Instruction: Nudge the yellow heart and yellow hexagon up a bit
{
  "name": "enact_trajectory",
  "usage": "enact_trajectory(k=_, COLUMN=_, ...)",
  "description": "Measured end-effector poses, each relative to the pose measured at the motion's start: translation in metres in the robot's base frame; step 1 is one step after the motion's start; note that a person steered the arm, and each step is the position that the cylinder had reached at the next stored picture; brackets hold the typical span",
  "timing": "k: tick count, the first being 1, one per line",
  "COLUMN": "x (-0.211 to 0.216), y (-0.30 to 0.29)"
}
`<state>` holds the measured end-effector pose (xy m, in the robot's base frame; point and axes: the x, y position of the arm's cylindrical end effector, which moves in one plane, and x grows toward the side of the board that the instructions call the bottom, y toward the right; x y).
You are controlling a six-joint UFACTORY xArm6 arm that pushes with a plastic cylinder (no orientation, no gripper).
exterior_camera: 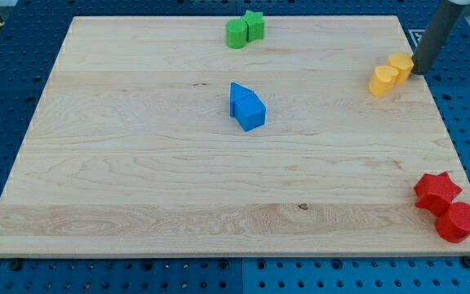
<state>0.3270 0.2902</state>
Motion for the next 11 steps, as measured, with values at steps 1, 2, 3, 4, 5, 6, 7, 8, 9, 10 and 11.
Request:
enact_trajectory(k=1, x=0.008, y=0.016)
enact_trajectory(k=2, x=0.042, y=0.025)
enact_trajectory(k=3, x=0.084, y=0.023)
enact_trajectory(k=4, x=0.141, y=-0.014)
enact_trajectory(k=5, x=0.154, y=-0.062)
enact_trajectory(k=6, x=0.137, y=-0.093)
enact_trajectory(k=7, x=0.098, y=-0.095)
enact_trajectory(k=8, x=0.073, y=-0.093)
enact_trajectory(k=9, x=0.053, y=-0.092)
enact_trajectory(k=10, x=0.031, y=-0.092)
enact_trajectory(k=11, x=0.015, y=-0.092)
